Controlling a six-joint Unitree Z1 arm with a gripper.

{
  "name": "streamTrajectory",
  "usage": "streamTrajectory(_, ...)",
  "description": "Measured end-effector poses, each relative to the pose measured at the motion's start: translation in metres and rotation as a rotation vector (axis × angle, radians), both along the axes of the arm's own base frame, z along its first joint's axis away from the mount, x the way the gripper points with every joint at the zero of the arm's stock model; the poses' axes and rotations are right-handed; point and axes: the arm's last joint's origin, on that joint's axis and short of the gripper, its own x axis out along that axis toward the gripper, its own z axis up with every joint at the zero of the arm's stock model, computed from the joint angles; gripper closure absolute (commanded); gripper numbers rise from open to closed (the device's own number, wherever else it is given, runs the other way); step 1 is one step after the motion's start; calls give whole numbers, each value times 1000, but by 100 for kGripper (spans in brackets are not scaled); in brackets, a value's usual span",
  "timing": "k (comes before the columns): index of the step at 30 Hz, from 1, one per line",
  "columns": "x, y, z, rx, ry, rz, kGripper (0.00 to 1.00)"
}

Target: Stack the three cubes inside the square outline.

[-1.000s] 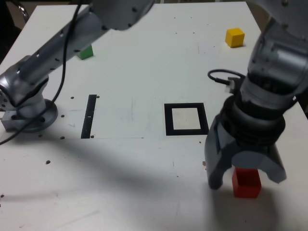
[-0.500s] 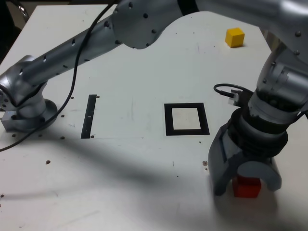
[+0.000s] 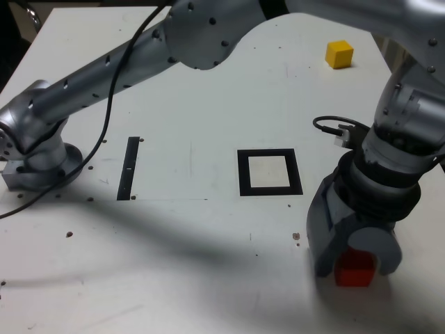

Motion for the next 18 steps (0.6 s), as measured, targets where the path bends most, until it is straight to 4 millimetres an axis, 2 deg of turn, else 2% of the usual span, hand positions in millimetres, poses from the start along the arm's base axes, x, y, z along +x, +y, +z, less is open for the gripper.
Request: streamTrajectory(18, -2, 1, 1, 0, 5, -12, 71)
